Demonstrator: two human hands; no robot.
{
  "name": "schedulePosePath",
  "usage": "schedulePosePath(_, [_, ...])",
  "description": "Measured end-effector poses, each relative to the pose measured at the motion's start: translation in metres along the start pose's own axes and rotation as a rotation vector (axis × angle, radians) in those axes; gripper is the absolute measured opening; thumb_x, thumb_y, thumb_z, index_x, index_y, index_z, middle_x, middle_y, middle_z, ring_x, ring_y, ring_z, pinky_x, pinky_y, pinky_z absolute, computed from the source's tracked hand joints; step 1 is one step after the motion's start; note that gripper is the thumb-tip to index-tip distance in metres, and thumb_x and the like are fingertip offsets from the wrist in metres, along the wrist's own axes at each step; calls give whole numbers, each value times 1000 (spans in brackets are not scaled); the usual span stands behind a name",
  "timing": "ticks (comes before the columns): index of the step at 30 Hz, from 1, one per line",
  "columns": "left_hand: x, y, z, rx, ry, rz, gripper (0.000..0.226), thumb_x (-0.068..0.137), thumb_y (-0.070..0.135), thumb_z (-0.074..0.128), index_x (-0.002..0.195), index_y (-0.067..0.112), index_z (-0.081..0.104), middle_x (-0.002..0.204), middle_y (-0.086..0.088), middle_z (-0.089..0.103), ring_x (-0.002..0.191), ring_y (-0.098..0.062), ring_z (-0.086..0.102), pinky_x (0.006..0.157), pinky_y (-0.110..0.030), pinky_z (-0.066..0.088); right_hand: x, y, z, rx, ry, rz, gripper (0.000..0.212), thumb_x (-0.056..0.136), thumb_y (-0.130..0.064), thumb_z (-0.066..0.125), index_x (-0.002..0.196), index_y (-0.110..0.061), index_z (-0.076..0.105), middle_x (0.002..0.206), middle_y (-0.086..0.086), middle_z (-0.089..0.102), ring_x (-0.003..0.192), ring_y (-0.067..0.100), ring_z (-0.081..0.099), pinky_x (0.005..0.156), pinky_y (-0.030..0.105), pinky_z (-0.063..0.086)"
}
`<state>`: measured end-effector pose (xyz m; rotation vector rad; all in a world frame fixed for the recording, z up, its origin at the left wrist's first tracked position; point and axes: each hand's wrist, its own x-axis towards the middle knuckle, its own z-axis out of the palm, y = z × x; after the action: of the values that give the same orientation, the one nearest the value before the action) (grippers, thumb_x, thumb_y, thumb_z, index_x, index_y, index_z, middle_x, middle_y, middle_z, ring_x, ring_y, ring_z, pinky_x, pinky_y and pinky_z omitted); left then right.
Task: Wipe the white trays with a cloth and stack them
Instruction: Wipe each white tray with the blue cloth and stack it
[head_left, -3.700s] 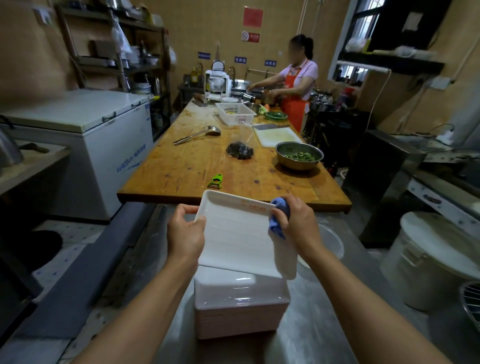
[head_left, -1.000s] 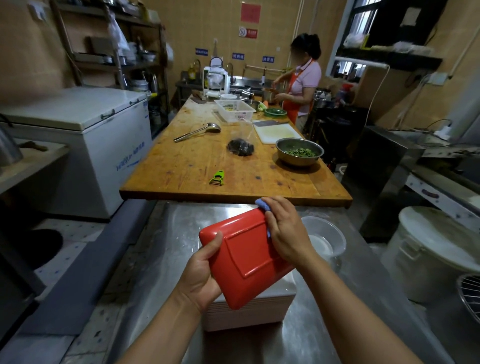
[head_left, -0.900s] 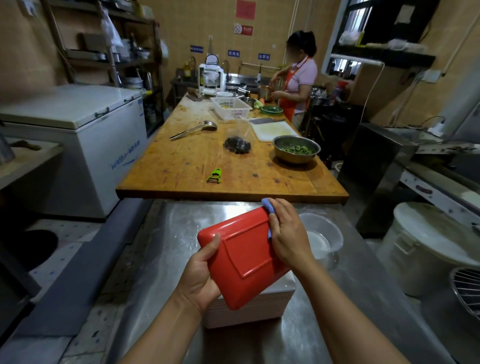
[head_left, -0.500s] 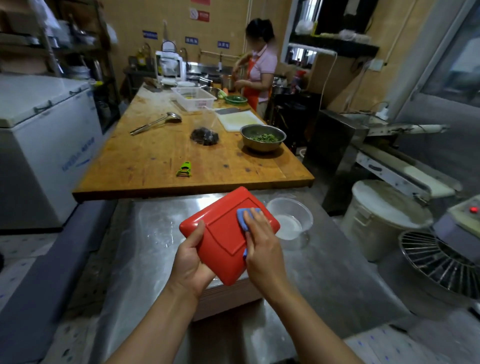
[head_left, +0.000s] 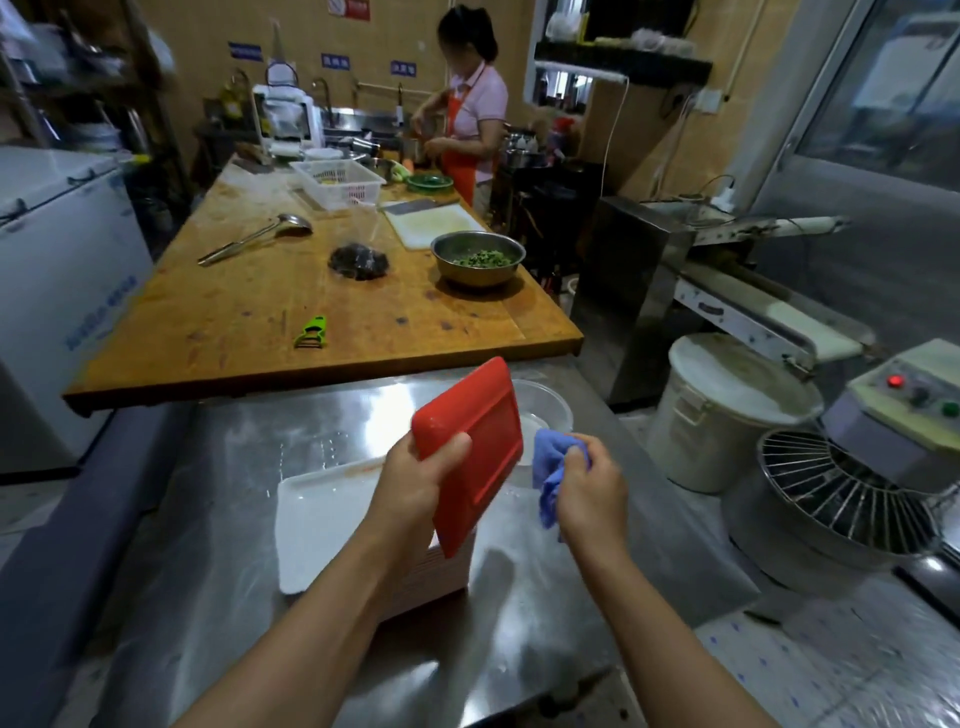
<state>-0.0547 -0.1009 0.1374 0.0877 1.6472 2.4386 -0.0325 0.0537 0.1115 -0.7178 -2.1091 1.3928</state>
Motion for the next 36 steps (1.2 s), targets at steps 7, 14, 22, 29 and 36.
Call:
schedulePosePath(7, [3,-50,49,923,-281,410,40,85,4,61,119,24,66,94,-2,72,82,-21,65,72,-23,48,74,60,-47,166,-13,430,39,87,-42,59,61,-13,60,53,4,57,53,15,55,58,25,46])
schedulePosePath(14, [13,-102,79,1229,-490,652,50,74,-3,61,114,27,70,95,0,71,86,-22,67,68,-31,55,109,130,-76,359,-322,737,52,79,-45,67,106,-1,64,102,17,69,94,30,67,93,42,50])
schedulePosePath(22, [28,-153,71,1444,-468,546,33,93,18,41,87,22,74,92,17,70,82,-21,57,60,-31,52,99,185,-74,179,-209,806,20,84,-12,58,67,-1,53,60,13,55,54,26,52,53,29,42])
schedulePosePath(29, [19,-159,61,1630,-313,122,51,82,19,42,132,24,53,137,6,51,124,-21,44,96,-34,40,83,208,-53,125,-85,764,19,82,-10,57,63,-12,53,66,4,59,57,19,55,63,31,45])
schedulePosePath(36, [2,-147,42,1544,-155,-65,60,87,18,58,141,32,36,145,13,37,136,-10,28,104,-30,34,70,221,-46,46,-140,794,16,85,-11,60,99,-4,61,91,9,61,79,25,57,74,30,43])
